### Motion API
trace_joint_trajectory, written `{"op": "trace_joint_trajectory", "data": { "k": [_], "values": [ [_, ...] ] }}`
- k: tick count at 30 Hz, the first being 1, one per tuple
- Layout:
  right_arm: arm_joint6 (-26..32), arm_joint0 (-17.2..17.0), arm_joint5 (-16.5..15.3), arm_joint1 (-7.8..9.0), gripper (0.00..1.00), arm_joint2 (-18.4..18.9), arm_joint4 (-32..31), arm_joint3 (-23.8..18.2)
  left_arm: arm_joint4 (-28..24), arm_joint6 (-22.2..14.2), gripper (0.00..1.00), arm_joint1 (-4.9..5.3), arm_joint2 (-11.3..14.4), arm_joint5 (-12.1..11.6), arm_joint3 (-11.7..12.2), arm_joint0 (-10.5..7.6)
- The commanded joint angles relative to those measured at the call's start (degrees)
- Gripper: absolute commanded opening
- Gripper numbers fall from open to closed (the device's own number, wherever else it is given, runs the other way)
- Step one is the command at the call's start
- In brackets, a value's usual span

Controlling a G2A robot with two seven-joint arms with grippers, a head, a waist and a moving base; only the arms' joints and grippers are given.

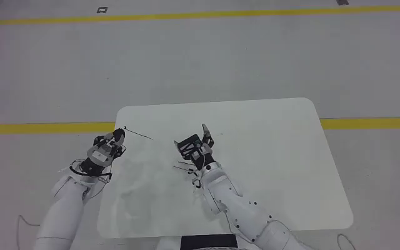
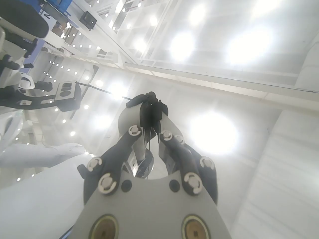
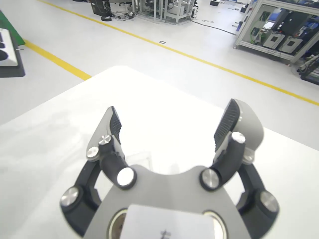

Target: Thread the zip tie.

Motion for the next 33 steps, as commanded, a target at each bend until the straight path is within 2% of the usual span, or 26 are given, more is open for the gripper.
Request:
{"op": "trace_joint_trajectory", "data": {
  "k": [1,9,13,17,26,29,33],
  "values": [
    [-0.2,-1.2,0.0,0.80,1.00,1.4,0.0,-1.5,0.0,0.0,0.00,0.00,0.0,0.0,0.0,0.00],
    [-1.5,-5.7,0.0,3.80,1.00,6.1,0.0,-7.0,0.0,0.0,0.00,0.00,0.0,0.0,0.0,0.00],
    [-1.5,-5.7,0.0,3.80,1.00,6.1,0.0,-7.0,-0.1,0.6,0.00,-0.05,0.1,-0.2,-0.2,-0.12],
    [-1.5,-5.7,0.0,3.80,1.00,6.1,0.0,-7.0,-1.2,1.9,0.00,-0.39,1.3,-0.3,-3.0,-0.02],
    [-1.5,-5.7,0.0,3.80,1.00,6.1,0.0,-7.0,-2.9,1.2,0.00,-0.77,5.5,0.0,-9.4,0.15],
    [-1.5,-5.7,0.0,3.80,1.00,6.1,0.0,-7.0,-4.3,0.4,0.00,-0.90,6.7,0.0,-10.5,-0.01],
    [-1.5,-5.7,0.0,3.80,1.00,6.1,0.0,-7.0,-4.3,0.5,0.00,-0.90,6.9,0.0,-10.6,-0.01]
  ]
}}
